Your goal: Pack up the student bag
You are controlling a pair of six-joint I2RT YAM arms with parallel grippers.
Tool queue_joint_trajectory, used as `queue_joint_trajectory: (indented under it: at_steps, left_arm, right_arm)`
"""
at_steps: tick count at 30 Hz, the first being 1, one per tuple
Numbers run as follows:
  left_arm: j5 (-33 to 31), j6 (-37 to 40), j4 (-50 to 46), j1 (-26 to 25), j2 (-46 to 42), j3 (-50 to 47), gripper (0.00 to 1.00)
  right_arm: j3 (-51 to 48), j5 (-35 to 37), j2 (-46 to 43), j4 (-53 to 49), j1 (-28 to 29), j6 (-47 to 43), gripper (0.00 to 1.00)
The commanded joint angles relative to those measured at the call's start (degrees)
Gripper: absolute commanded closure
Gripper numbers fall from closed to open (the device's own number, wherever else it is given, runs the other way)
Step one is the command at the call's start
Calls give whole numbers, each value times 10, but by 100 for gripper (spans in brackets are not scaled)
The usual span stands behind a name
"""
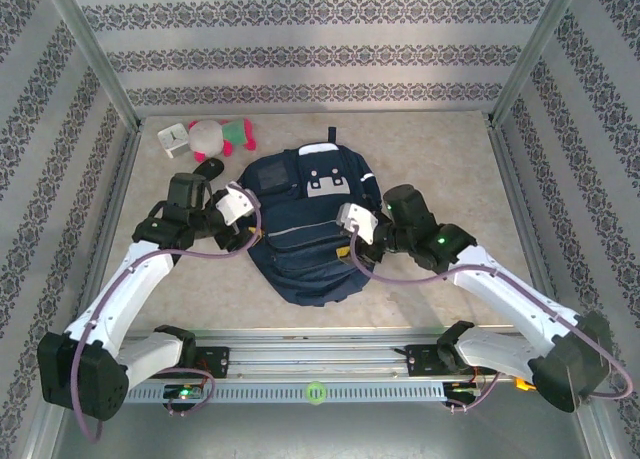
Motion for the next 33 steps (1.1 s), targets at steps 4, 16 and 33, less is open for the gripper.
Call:
queue_joint_trajectory:
  at_steps: [4,16,33]
  left_arm:
    - [45,122,7,11,63,-34,20]
    - [131,178,10,9,185,19,28]
    - [164,147,14,-4,132,-37,62]
  right_arm:
    - [1,-32,-2,58,-61,238,32]
    - [-73,-10,-40,97,-117,506,34]
    - [-115,-16,-42,88,-112,591,36]
